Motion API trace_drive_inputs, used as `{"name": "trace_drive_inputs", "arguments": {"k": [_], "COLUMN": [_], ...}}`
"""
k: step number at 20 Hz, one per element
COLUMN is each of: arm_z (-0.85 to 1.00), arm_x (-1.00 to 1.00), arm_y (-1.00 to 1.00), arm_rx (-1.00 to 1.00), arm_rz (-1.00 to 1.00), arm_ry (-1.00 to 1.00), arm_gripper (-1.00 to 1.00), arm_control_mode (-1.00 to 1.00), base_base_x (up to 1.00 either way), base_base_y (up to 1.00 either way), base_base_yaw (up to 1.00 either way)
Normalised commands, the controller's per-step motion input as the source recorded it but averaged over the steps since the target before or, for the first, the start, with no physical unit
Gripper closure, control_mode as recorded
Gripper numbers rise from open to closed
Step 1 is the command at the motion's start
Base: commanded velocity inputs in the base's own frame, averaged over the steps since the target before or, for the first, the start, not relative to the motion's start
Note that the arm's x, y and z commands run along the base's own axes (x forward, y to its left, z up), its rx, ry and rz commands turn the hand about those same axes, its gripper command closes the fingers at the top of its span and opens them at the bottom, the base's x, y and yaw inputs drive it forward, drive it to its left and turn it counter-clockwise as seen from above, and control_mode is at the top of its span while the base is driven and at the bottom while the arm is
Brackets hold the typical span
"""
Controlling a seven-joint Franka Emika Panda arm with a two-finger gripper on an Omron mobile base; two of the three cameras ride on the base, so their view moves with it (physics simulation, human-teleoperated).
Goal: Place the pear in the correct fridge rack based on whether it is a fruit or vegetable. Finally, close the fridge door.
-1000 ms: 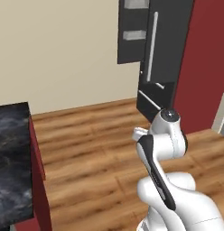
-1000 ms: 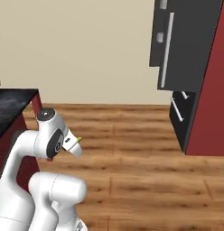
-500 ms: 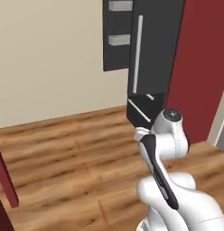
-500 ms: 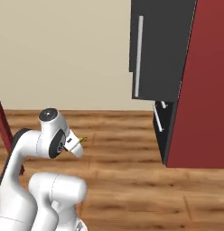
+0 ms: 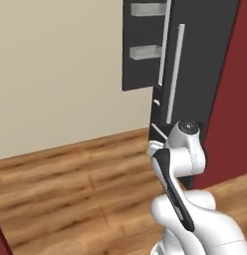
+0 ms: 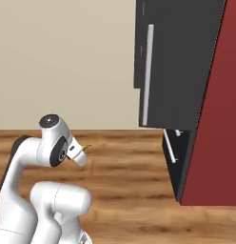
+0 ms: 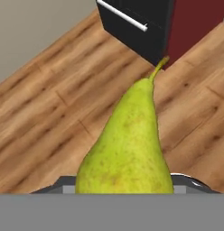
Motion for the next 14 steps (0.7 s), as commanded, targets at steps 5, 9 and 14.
{"name": "trace_drive_inputs", "arguments": {"k": [5, 9, 14], "arm_z": [0.0, 0.0, 0.0], "arm_x": [0.0, 0.0, 0.0], "arm_y": [0.0, 0.0, 0.0], "arm_rx": [0.0, 0.0, 0.0], "arm_rz": [0.0, 0.0, 0.0], "arm_ry": [0.0, 0.0, 0.0], "arm_gripper": [1.0, 1.0, 1.0], "arm_control_mode": [1.0, 1.0, 1.0], "base_base_x": [1.0, 1.0, 0.97], "base_base_y": [0.49, 0.57, 0.55], "base_base_yaw": [-0.22, -0.23, -0.28]}}
